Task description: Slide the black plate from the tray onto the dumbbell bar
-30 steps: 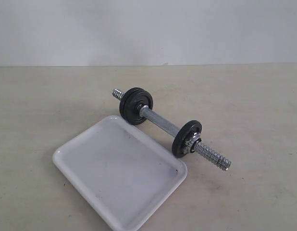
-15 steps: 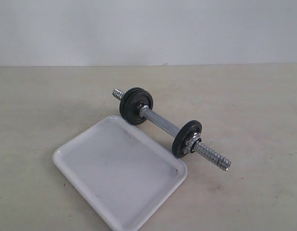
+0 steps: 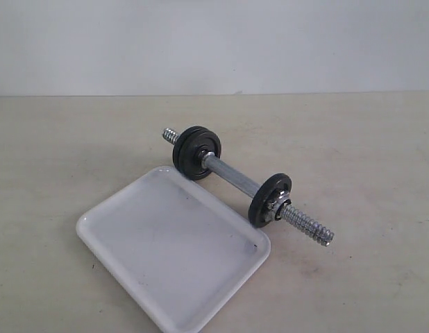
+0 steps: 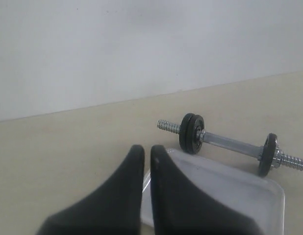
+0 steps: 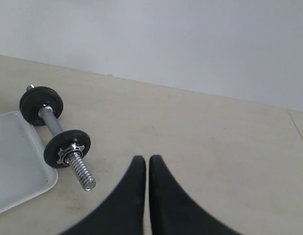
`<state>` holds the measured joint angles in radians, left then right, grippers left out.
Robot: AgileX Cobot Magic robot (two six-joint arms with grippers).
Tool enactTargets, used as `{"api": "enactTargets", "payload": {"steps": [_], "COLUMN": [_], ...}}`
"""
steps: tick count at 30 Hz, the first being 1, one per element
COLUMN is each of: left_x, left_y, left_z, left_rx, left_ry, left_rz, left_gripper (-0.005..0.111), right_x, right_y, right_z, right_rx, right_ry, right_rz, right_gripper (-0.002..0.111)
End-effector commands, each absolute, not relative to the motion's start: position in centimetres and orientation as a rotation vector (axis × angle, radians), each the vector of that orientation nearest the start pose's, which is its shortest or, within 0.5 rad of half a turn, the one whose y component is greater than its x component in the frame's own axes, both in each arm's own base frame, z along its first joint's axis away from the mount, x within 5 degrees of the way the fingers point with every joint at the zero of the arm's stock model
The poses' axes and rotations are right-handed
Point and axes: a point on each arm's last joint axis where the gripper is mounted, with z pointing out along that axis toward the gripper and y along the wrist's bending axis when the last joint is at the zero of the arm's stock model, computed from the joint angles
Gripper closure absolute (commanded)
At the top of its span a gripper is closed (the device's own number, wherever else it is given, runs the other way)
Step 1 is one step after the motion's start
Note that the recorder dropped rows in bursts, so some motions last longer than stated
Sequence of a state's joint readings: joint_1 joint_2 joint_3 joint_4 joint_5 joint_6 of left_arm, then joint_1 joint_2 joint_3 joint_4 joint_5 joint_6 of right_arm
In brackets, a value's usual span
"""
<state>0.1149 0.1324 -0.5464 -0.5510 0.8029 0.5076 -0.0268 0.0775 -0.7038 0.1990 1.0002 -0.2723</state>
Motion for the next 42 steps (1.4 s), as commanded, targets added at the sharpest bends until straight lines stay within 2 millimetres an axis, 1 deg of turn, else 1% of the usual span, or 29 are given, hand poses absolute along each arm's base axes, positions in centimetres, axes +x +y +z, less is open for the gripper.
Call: {"api": "enactTargets", "payload": {"steps": [1, 2, 4, 7, 10, 13, 17, 19, 22, 24, 27, 30, 32, 34, 38, 39, 42], "left_x": [2.3, 2.6, 3.2, 3.9, 4.1, 4.7, 6.2, 6.8, 7.3, 7.4, 7.5, 7.5, 7.5, 7.5, 7.5, 7.5, 7.5], "left_y": [-3.2, -3.0, -2.5, -1.8, -1.4, -0.9, -0.4, -0.4, -0.5, -0.5, -0.5, -0.6, -0.6, -0.7, -0.8, -0.9, -0.9], "left_z": [29.6, 29.1, 28.8, 28.8, 29.0, 28.5, 26.8, 26.1, 25.3, 24.8, 23.9, 23.3, 22.9, 22.8, 22.9, 22.7, 22.5], "left_rx": [0.230, 0.215, 0.171, 0.103, 0.087, 0.102, 0.058, 0.021, -0.048, -0.042, 0.003, -0.034, -0.027, -0.026, -0.003, 0.012, 0.005], "left_ry": [1.798, 1.787, 1.733, 1.638, 1.580, 1.551, 1.604, 1.646, 1.690, 1.708, 1.732, 1.745, 1.755, 1.754, 1.744, 1.751, 1.755], "left_rz": [-0.216, -0.201, -0.160, -0.102, -0.047, 0.034, 0.046, -0.002, -0.091, -0.083, -0.050, -0.097, -0.097, -0.105, -0.111, -0.108, -0.108], "left_gripper": [0.102, 0.102, 0.102, 0.102, 0.102, 0.102, 0.102, 0.102, 0.102, 0.102, 0.102, 0.102, 0.102, 0.102, 0.102, 0.102, 0.102], "right_x": [-0.2, 0.4, 1.4, 2.9, 3.7, 4.3, 4.9, 5.0, 5.2, 5.3, 5.5, 5.5, 5.6, 5.7, 6.0, 6.1, 6.2], "right_y": [1.4, 1.2, 1.1, 0.9, 0.7, 0.6, 0.5, 0.5, 0.5, 0.4, 0.4, 0.5, 0.5, 0.4, 0.3, 0.2, 0.1], "right_z": [32.9, 32.6, 31.8, 29.7, 28.5, 27.5, 25.6, 25.0, 24.8, 24.7, 24.1, 23.5, 23.1, 22.7, 21.4, 20.8, 20.3], "right_rx": [-0.197, -0.189, -0.167, -0.138, -0.120, -0.138, -0.129, -0.129, -0.117, -0.099, -0.088, 0.007, 0.021, 0.027, 0.047, 0.056, 0.083], "right_ry": [1.751, 1.726, 1.691, 1.681, 1.656, 1.639, 1.669, 1.687, 1.660, 1.638, 1.652, 1.678, 1.692, 1.671, 1.676, 1.674, 1.672], "right_rz": [0.014, 0.002, -0.007, -0.004, -0.013, -0.049, -0.046, -0.044, -0.050, -0.041, -0.027, 0.066, 0.077, 0.067, 0.071, 0.070, 0.085], "right_gripper": [0.108, 0.108, 0.108, 0.108, 0.108, 0.108, 0.108, 0.108, 0.108, 0.108, 0.108, 0.108, 0.108, 0.108, 0.108, 0.108, 0.108]}}
